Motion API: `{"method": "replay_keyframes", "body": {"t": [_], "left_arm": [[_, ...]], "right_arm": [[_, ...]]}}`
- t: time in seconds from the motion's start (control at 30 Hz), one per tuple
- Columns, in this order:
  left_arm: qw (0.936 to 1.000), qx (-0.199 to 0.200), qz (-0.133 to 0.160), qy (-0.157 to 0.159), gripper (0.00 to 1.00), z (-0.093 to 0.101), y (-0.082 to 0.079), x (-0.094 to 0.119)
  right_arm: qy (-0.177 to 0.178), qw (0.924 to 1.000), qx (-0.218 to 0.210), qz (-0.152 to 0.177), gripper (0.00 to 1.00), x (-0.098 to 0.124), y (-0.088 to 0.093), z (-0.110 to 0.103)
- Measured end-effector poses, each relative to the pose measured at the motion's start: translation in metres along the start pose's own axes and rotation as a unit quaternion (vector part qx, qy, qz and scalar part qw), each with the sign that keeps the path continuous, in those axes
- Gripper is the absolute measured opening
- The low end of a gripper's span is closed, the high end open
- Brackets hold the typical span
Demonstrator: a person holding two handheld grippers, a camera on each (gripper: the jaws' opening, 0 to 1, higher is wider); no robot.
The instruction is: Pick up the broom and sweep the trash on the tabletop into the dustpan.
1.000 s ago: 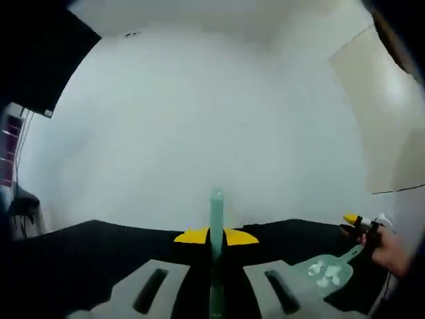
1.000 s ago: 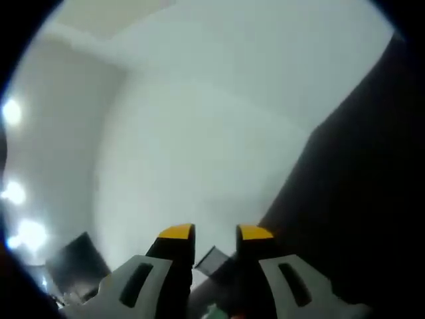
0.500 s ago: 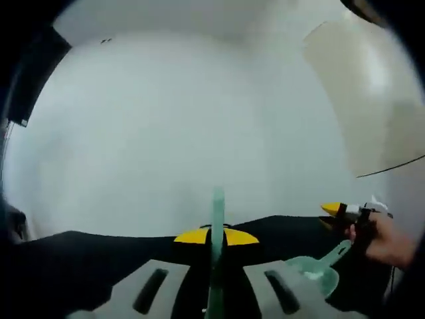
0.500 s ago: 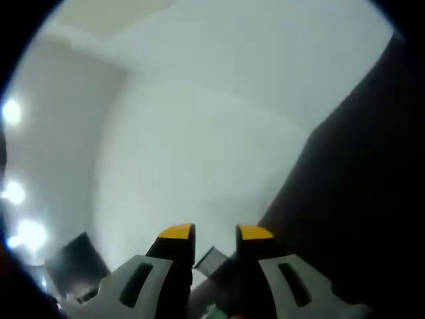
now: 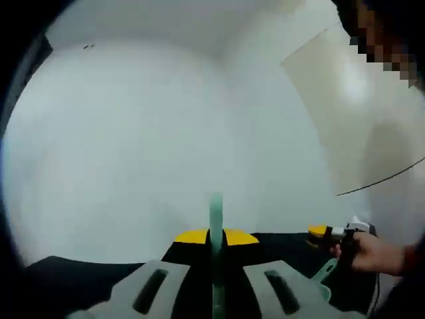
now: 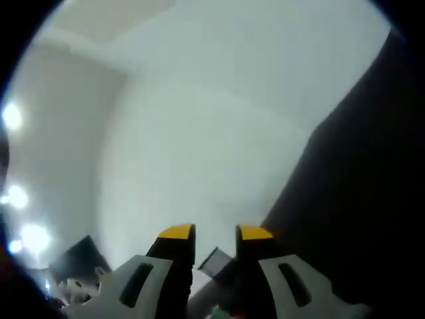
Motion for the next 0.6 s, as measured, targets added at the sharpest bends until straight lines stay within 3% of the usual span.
{"method": "replay_keyframes", "body": {"t": [0.03, 0.1, 0.17, 0.2, 0.3, 0.37, 0.47, 0.53, 0.57, 0.6], "left_arm": [[0.9998, 0.014, -0.013, 0.009, 0.04, -0.007, 0.001, 0.008], [0.9973, 0.026, -0.052, -0.046, 0.04, -0.032, 0.006, 0.032], [0.9952, 0.002, -0.046, -0.086, 0.04, -0.046, 0.002, 0.053], [0.9919, 0.012, -0.058, -0.112, 0.04, -0.05, 0.006, 0.064], [0.9853, 0.05, -0.07, -0.147, 0.04, -0.047, 0.019, 0.081], [0.9845, 0.052, -0.077, -0.148, 0.04, -0.04, 0.025, 0.082], [0.9806, 0.034, -0.13, -0.143, 0.04, -0.031, 0.05, 0.079], [0.9787, 0.052, -0.15, -0.13, 0.04, -0.028, 0.062, 0.079], [0.981, 0.07, -0.134, -0.122, 0.04, -0.029, 0.059, 0.078], [0.9797, 0.071, -0.14, -0.124, 0.04, -0.032, 0.059, 0.081]], "right_arm": [[0.0, 1.0, 0.0, -0.001, 0.26, 0.0, 0.0, 0.0], [-0.001, 1.0, 0.0, -0.001, 0.26, 0.0, 0.0, 0.0], [-0.002, 1.0, 0.0, -0.001, 0.26, 0.0, 0.0, -0.001], [-0.002, 1.0, 0.0, 0.0, 0.26, 0.0, 0.0, -0.001], [-0.001, 1.0, -0.001, 0.005, 0.26, 0.001, -0.001, -0.001], [0.0, 1.0, -0.001, 0.005, 0.26, 0.002, -0.001, -0.001], [0.001, 1.0, 0.001, 0.002, 0.26, 0.001, 0.0, -0.001], [0.003, 1.0, 0.002, 0.0, 0.26, 0.001, 0.0, 0.001], [0.003, 1.0, 0.002, 0.0, 0.26, 0.0, 0.0, 0.002], [0.003, 1.0, 0.002, -0.001, 0.26, 0.0, 0.0, 0.002]]}}
Point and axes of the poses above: the point that each gripper's makers call its tool centre point, and the gripper's own axes: x roughly backward along the fingers, z roughly to its right, y roughly out of its underside, the point moved 3 cm from there along x, roughly backward along the fingers, and after that the axes turned 7 degrees about -x, right-handed, at the moved point
